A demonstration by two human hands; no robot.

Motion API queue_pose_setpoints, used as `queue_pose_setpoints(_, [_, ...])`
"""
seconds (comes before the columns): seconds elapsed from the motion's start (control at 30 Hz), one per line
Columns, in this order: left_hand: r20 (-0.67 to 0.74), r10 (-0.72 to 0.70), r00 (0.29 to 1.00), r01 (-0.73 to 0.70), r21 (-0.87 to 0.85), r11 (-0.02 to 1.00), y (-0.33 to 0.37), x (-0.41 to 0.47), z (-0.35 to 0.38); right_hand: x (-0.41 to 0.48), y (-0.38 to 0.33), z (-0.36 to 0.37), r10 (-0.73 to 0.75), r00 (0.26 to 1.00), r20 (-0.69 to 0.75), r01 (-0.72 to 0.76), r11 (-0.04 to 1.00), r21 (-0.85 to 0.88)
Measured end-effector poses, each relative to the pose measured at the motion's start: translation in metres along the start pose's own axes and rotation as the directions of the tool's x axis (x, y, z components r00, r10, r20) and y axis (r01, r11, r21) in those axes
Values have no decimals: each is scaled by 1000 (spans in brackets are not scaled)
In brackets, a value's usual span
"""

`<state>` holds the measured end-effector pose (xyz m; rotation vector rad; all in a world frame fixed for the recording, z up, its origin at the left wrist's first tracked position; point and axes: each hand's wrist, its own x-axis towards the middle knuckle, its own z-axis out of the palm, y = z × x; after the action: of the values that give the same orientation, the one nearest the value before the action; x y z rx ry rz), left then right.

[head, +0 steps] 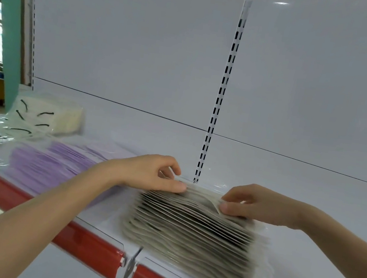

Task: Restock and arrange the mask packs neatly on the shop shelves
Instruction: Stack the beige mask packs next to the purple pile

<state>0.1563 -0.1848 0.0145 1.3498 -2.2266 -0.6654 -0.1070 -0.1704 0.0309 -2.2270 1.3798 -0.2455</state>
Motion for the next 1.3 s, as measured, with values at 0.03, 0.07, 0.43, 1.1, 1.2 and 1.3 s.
queue_pose_setpoints(0.03, [31,-20,999,20,-5,1000,1,0,-1,0,0,-1,-3,1000,0,3,1000,12])
queue_pose_setpoints(0.07, [48,-27,998,26,23,999,3,0,-2,0,-1,-2,-5,1000,2,5,1000,26])
queue_pose_setpoints(0.43, [36,-10,999,-6,422,907,10,23,2,-4,-10,-9,92,987,135,-89,996,-28])
queue_pose_setpoints(1.1, [-408,-286,867,107,-409,906,19,15,-10,3,12,-10,-82,911,-405,-12,974,-224])
queue_pose_setpoints(1.2, [-250,-400,881,198,-574,795,28,10,-8,-5,9,-8,-91,881,-465,-2,981,-195])
queue_pose_setpoints(1.3, [-161,-426,890,235,-638,733,36,5,-8,-16,3,-6,-118,838,-532,8,979,-205])
